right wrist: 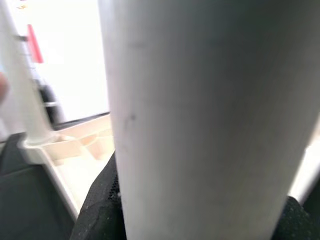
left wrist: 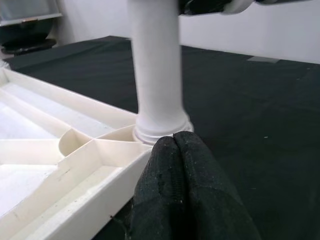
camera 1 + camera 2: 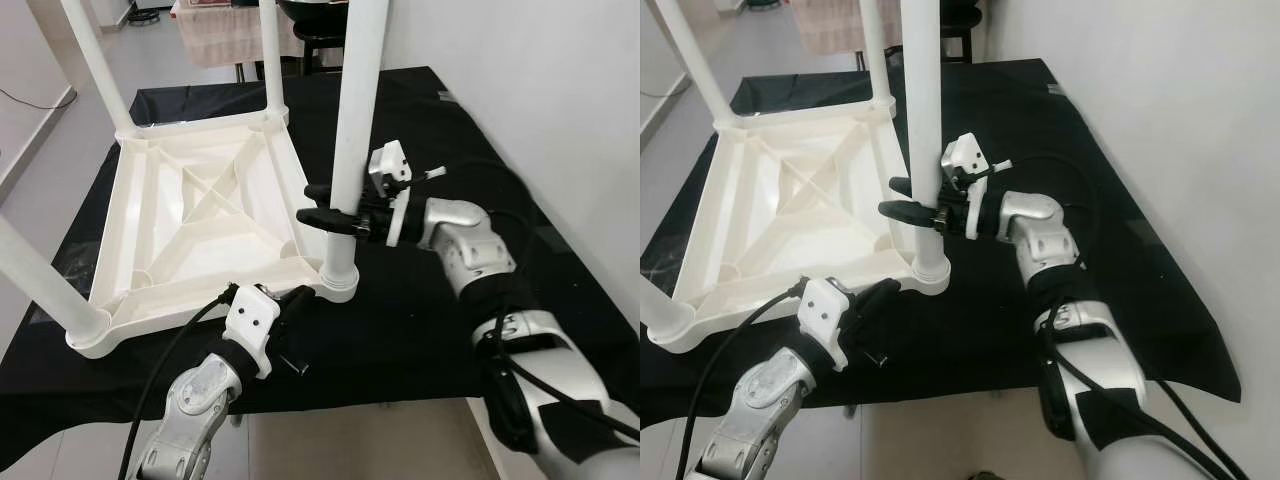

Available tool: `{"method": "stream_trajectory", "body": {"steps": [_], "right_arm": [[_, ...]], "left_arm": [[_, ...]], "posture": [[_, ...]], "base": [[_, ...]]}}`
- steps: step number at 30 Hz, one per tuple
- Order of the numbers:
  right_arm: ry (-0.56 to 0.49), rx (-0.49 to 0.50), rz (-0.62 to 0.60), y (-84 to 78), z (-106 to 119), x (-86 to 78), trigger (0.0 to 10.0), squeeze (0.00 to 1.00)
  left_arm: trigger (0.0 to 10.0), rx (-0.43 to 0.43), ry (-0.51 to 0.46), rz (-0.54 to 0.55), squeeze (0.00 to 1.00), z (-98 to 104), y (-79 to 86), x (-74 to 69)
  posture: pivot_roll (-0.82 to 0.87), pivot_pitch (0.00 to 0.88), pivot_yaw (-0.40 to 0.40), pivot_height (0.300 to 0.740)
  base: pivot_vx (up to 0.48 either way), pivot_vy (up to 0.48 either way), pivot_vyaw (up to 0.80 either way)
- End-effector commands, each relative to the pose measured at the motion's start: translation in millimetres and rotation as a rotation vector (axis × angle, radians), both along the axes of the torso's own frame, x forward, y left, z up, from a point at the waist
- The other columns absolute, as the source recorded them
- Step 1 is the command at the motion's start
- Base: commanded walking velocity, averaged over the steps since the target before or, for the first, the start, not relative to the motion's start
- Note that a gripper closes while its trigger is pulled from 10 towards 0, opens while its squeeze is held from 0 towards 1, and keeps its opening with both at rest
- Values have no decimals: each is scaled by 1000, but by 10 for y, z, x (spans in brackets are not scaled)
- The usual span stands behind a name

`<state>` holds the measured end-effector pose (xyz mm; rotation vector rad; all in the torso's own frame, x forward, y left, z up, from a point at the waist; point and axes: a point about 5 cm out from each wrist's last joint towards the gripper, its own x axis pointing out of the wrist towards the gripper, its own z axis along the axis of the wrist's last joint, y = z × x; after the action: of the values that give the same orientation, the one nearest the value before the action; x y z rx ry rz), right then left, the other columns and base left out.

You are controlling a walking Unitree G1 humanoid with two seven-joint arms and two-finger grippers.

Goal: Building children table

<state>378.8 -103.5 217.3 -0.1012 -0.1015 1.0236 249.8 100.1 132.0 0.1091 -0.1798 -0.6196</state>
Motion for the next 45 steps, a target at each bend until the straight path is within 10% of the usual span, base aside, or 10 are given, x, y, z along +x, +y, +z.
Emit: {"method": "stream_trajectory", "body": {"steps": [1,14,15,16,18,19,26,28,42,45], "right_arm": [[153,-31,-404,-64,-496,-45,0,0],[180,-117,-677,-136,-656,-237,0,0],[180,-119,-666,-113,-646,-238,902,0],[167,-113,-650,-94,-613,-224,10000,0],[155,-99,-616,-68,-573,-212,10000,0],[139,-75,-602,-65,-515,-193,10000,1000],[24,-27,-427,-132,-54,-78,10000,933],[-28,-33,-311,-151,59,-71,10000,0],[14,-140,-46,-256,-15,18,10000,0],[38,-148,18,-247,-53,8,6314,0]], "left_arm": [[10000,9,-8,-3,0,10,19,-21],[10000,9,-7,-6,0,19,35,-10],[10000,11,-9,-3,0,21,33,-9],[10000,11,-10,-2,0,21,29,-8],[10000,10,-9,-3,0,20,27,-7],[10000,9,-8,-5,0,20,27,-8],[10000,4,-6,-8,0,24,30,-4],[10000,4,-7,-8,0,25,27,-5],[10000,-1,-8,-11,0,30,-2,-11],[10000,-1,-8,-11,0,29,-8,-11]], "posture": [[36,115,5,740],[37,115,-3,740],[36,115,-2,740],[37,115,-2,740],[37,114,-2,740],[37,114,-2,740],[37,113,-4,740],[38,112,-9,740],[48,110,-19,740],[47,110,-19,740]], "base": [[0,0,0],[0,0,0],[0,0,0],[0,0,0],[0,0,0],[0,0,0],[0,0,0],[0,0,0],[0,0,0],[0,0,0]]}}
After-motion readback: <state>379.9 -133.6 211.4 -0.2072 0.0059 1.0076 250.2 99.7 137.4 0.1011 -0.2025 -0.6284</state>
